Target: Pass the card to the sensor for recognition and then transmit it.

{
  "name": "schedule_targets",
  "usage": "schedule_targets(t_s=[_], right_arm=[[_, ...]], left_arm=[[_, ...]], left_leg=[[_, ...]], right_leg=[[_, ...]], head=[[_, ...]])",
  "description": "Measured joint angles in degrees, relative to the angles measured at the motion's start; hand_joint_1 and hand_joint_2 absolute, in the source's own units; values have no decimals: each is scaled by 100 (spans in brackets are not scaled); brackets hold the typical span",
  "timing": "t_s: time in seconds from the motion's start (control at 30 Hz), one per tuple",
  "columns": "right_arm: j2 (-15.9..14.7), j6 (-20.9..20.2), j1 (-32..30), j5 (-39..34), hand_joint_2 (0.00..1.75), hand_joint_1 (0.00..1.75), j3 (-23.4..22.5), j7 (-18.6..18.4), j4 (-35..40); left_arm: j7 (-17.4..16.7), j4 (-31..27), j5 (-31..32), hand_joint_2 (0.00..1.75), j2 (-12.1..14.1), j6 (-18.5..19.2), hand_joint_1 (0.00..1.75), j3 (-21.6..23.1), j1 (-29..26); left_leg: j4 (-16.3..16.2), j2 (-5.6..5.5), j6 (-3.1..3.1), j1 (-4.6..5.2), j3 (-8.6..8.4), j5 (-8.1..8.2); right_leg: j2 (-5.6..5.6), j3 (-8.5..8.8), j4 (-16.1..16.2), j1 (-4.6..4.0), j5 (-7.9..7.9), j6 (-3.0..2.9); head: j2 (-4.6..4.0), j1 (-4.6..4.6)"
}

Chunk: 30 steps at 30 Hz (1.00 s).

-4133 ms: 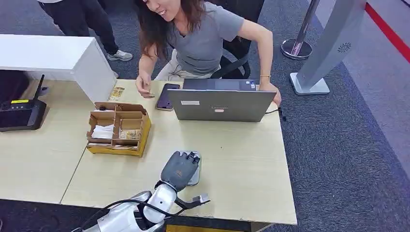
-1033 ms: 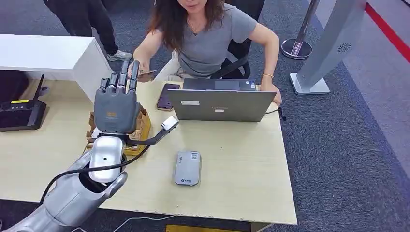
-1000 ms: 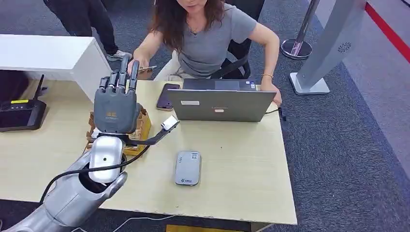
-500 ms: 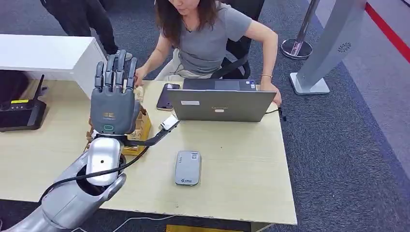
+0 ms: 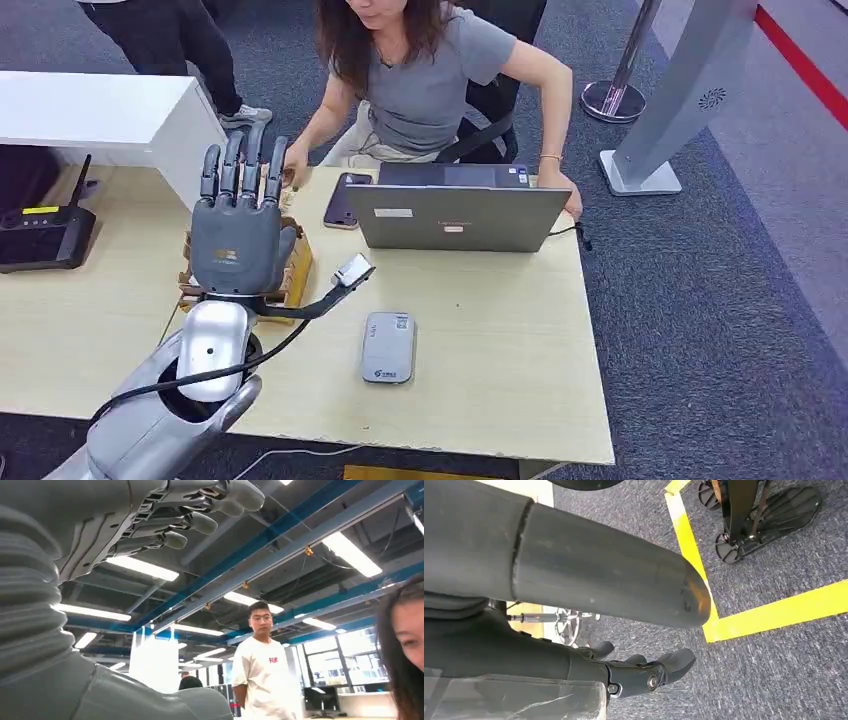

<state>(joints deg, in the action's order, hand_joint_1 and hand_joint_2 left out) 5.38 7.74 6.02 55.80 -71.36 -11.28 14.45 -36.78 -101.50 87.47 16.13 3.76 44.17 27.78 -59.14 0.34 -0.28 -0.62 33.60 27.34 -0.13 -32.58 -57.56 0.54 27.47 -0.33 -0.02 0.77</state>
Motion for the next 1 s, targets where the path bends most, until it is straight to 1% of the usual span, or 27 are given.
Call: schedule_targets(t_s=[0.17,0.2,0.23,0.27,0.3,0.37,0.4,0.5,0.57,0.6,0.7,0.83,1.0], right_arm=[[0,2,0,0,0,0,0,-2,0],[7,22,0,-26,0,0,-4,-9,0],[7,24,0,-40,0,0,-7,-13,0],[17,74,-2,-98,0,0,-22,-50,2],[20,85,-1,-111,0,0,-39,-74,2],[20,76,-1,-199,0,0,-57,-50,2],[20,76,-1,-214,0,0,-63,-24,2],[20,79,-3,-251,0,0,-68,-17,2],[20,79,-2,-284,0,0,-79,-17,4],[20,79,-4,-284,0,0,-92,-22,4],[20,76,-4,-284,0,0,-98,-33,4],[20,79,-6,-282,0,0,-98,-57,4],[20,94,-5,-280,0,0,-98,-77,4]], left_arm=[[13,0,0,175,0,0,0,-7,-8],[107,-17,0,175,-33,67,0,-89,-119],[131,-22,0,175,-42,92,0,-112,-156],[337,-44,0,175,-94,247,0,-260,-418],[704,-42,0,175,-140,284,0,-444,-720],[1501,4,0,175,-238,239,0,-791,-1208],[1729,42,0,175,-273,223,0,-977,-1428],[2038,90,-2,175,-282,286,0,-1187,-1698],[2311,122,-2,175,-282,308,0,-1381,-1893],[2380,146,-2,175,-280,308,0,-1478,-1975],[2395,168,-2,175,-219,313,0,-1639,-2120],[2067,186,-2,175,-13,461,0,-1681,-2267],[1965,188,-2,175,208,647,0,-1707,-2452]], left_leg=[[0,0,0,0,0,0],[0,1,0,0,-1,0],[0,1,0,0,-1,0],[0,1,0,0,-1,0],[0,1,0,0,0,0],[1,1,0,0,0,1],[1,1,0,0,0,1],[2,1,0,0,0,1],[2,2,0,-1,-1,1],[2,2,0,-1,-1,1],[3,0,0,-1,0,1],[3,1,0,-1,-1,1],[3,1,0,-1,0,1]], right_leg=[[0,0,0,0,0,0],[1,0,0,0,0,0],[1,0,0,0,0,0],[2,0,0,0,0,0],[2,-1,0,0,1,0],[2,-1,0,0,2,0],[2,-1,0,0,2,0],[2,-1,0,0,2,0],[3,-1,0,0,2,0],[3,-1,0,0,2,0],[1,-1,0,-1,2,0],[2,-1,0,-1,2,0],[1,-1,0,-1,2,0]], head=[[0,0],[0,0],[0,0],[2,-2],[0,0],[0,-2],[0,0],[0,0],[0,0],[2,0],[0,0],[0,-2],[0,-2]])
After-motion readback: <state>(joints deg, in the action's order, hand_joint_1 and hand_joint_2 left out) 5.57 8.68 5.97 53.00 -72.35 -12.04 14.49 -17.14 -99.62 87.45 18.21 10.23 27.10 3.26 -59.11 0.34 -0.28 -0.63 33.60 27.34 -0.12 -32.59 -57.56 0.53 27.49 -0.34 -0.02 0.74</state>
